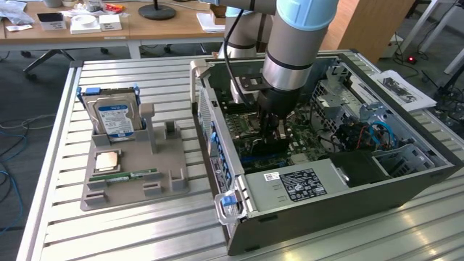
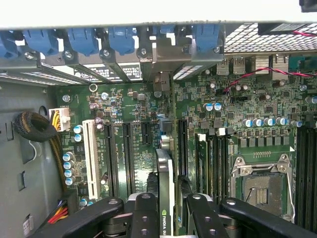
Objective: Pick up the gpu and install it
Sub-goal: 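Insert the gpu into the slot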
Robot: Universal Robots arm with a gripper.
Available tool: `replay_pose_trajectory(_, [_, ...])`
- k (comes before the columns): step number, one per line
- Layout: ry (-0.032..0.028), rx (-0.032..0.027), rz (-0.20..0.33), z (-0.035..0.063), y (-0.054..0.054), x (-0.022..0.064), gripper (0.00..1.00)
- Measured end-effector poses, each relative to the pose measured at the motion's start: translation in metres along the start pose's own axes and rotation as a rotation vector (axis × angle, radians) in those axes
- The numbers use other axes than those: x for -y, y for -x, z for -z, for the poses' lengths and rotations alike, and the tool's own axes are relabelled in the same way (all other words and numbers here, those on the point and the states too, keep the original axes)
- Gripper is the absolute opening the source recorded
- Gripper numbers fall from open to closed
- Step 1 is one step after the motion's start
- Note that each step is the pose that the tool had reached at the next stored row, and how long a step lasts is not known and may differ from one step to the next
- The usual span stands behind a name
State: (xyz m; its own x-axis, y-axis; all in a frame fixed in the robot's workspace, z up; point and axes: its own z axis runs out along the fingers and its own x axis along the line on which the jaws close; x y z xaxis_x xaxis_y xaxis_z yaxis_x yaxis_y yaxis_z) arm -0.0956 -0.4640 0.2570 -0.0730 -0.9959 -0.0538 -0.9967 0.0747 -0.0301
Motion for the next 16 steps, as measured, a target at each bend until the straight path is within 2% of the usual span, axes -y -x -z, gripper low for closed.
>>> replay_pose_trajectory(7, [0.0000, 0.0002, 0.000, -0.0001, 0.0000, 0.0000, 0.28])
replay_pose_trajectory(10, [-0.0001, 0.0000, 0.000, 0.0000, 0.0000, 0.0000, 0.45])
replay_pose_trajectory(11, [-0.0001, 0.0000, 0.000, 0.0000, 0.0000, 0.0000, 0.45])
replay_pose_trajectory(13, [0.0000, 0.0000, 0.000, 0.0000, 0.0000, 0.0000, 0.57])
replay_pose_trajectory(14, [0.0000, 0.0000, 0.000, 0.0000, 0.0000, 0.0000, 0.57])
replay_pose_trajectory(15, [0.0000, 0.0000, 0.000, 0.0000, 0.0000, 0.0000, 0.64])
replay_pose_trajectory(16, [0.0000, -0.0001, 0.000, 0.0000, 0.0000, 0.0000, 0.64])
